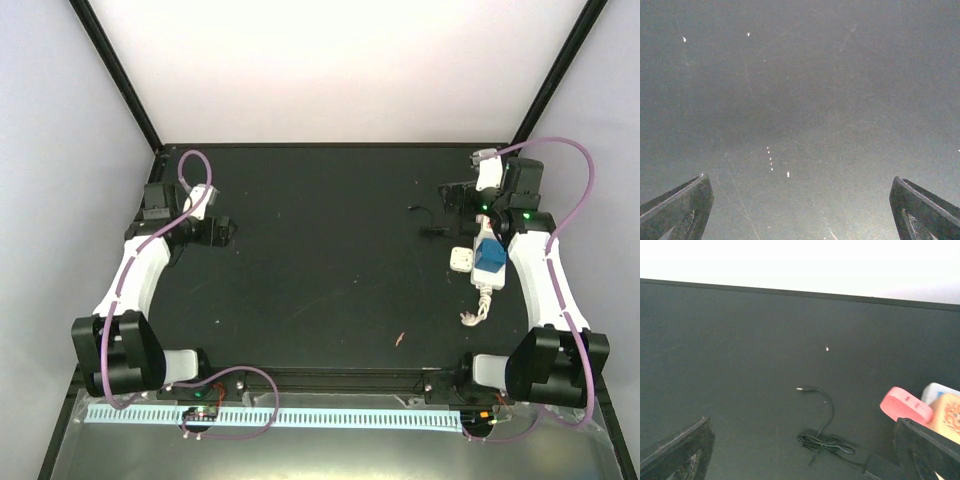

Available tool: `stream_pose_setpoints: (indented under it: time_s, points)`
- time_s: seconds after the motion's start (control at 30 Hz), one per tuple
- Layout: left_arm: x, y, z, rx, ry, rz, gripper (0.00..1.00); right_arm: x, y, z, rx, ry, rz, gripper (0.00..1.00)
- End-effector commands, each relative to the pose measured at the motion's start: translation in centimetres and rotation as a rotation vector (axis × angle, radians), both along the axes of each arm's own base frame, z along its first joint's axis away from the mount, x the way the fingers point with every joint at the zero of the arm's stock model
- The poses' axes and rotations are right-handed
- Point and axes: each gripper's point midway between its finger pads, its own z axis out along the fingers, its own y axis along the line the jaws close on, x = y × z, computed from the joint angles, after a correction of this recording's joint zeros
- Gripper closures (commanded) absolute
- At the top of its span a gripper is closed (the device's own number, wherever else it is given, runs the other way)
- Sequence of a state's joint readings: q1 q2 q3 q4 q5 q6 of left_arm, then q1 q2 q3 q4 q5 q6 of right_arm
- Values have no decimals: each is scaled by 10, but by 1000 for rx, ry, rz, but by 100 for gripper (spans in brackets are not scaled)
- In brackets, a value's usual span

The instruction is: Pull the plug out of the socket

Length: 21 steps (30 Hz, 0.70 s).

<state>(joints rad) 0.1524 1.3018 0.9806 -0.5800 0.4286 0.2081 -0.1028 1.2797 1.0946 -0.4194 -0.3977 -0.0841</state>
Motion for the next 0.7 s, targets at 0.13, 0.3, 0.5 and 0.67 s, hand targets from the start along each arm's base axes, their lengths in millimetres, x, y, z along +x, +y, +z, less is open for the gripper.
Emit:
stream_pose_setpoints:
  time_s: [0.13,0.3,0.5,0.67]
  points:
    - [7,-8,18,32,-144,-1,1,-4,-48,11,-92,55,-97,0]
    - [8,-12,23,31,-177,-8,1,-8,-94,14,-69,128,-140,0]
    - [11,-13,33,35,-213,-11,1,-18,-152,4,-34,209,-211,0]
    - [10,-18,38,19,-223,-39,1,-30,-179,-32,51,331,-187,0]
